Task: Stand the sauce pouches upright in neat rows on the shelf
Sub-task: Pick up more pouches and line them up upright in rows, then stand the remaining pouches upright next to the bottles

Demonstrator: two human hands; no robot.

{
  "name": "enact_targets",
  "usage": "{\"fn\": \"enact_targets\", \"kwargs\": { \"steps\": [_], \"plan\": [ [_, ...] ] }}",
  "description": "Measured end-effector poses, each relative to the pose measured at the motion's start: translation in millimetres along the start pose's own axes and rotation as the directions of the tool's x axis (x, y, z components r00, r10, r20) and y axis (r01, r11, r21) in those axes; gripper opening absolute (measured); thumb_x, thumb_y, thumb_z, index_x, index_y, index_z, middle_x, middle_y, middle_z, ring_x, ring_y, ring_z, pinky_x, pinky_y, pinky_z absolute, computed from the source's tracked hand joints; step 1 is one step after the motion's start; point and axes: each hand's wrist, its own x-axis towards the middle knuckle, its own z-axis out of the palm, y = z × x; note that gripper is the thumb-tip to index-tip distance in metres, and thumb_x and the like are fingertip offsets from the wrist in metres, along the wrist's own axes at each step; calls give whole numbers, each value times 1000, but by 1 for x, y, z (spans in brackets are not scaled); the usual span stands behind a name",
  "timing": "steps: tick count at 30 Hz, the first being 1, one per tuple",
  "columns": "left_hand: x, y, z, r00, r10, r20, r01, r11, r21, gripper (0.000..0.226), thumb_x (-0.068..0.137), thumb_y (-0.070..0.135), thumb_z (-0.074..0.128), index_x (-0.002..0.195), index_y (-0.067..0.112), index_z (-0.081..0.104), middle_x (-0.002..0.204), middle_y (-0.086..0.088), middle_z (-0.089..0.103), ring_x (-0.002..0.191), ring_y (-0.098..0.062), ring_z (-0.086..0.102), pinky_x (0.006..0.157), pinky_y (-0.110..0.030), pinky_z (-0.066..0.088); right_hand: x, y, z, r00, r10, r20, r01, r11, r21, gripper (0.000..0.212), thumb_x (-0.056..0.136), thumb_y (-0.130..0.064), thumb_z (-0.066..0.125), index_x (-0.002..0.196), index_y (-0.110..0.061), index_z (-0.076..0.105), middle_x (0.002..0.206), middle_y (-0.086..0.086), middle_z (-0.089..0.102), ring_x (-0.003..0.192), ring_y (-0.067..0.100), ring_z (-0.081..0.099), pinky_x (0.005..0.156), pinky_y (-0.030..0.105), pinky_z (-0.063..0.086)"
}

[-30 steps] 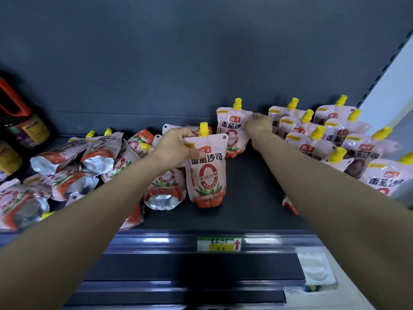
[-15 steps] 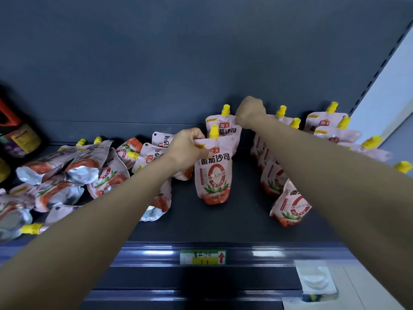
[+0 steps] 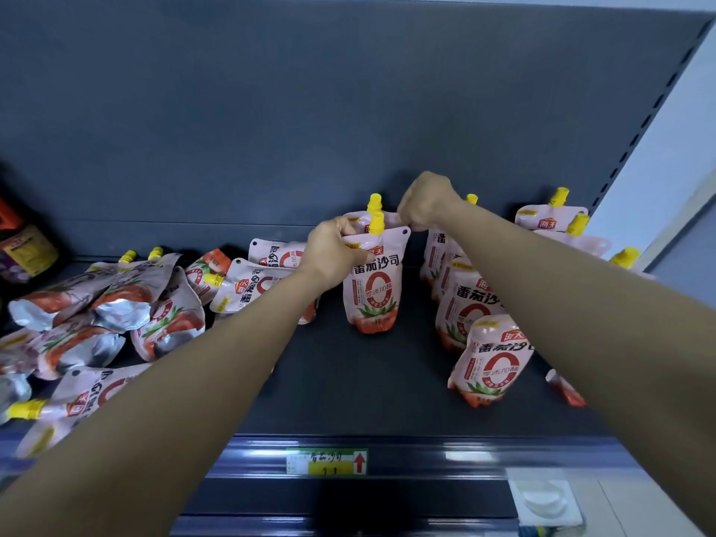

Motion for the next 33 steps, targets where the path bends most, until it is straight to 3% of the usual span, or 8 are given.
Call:
{"fn": "enact_targets", "kwargs": {
  "steps": [6,9,11,15,22,27,30,33],
  "plan": [
    [0,2,7,999,-15,35,16,999,-34,24,73,4,76,70,15,55,104,-4,68,72,-15,65,57,-22,50,11,4,-12,990,-134,-45,134,991,-4,27,82,-5,60,62,-18,47,93,11,60,87,23,57,90,37,54],
    [-4,5,5,997,-19,81,24,997,-68,24,77,1,71,68,16,55,89,-4,66,57,-4,60,41,-10,41,5,-2,-14,981,-177,-82,178,984,-2,29,82,-3,54,58,-16,44,78,10,59,85,26,58,68,32,54],
    [-6,7,2,995,-5,102,11,998,-63,25,77,-1,70,68,16,55,97,-6,65,69,-11,61,47,-11,45,0,-4,-19,970,-205,-132,201,979,-39,27,81,-1,48,56,-11,48,65,8,54,79,28,53,51,25,42],
    [-18,17,-12,991,25,135,-15,997,-70,20,78,-4,69,92,5,58,86,0,60,75,-8,57,62,-5,49,-11,-15,-29,918,-332,-217,346,938,32,18,86,-12,60,95,-3,73,105,15,71,103,31,64,90,37,54],
    [-47,20,-63,1000,15,19,-16,999,34,21,80,0,68,100,6,60,83,4,61,75,-7,58,62,-3,48,-44,-55,-26,808,-553,-204,573,818,54,20,86,-16,63,102,-8,72,110,8,71,107,26,63,96,33,49],
    [-74,5,-96,985,-63,-163,74,995,63,15,81,1,67,91,10,60,86,-5,62,70,-14,57,52,-7,46,-57,-80,-4,757,-650,-62,653,752,88,20,86,-16,65,103,-6,70,109,10,70,105,26,63,96,36,49],
    [-90,-10,-113,955,-116,-274,139,988,66,19,81,3,68,80,19,59,85,-7,65,77,-24,58,66,-34,55,-61,-93,19,738,-665,113,665,746,50,24,85,-15,67,107,-4,69,113,10,68,106,27,63,95,35,50],
    [-102,-22,-122,937,-122,-326,168,979,118,20,81,1,66,80,18,56,76,0,60,70,-25,57,51,-21,50,-57,-103,51,731,-633,253,663,747,-47,30,84,-12,66,110,1,67,116,17,68,111,32,62,95,41,52]
  ]
}}
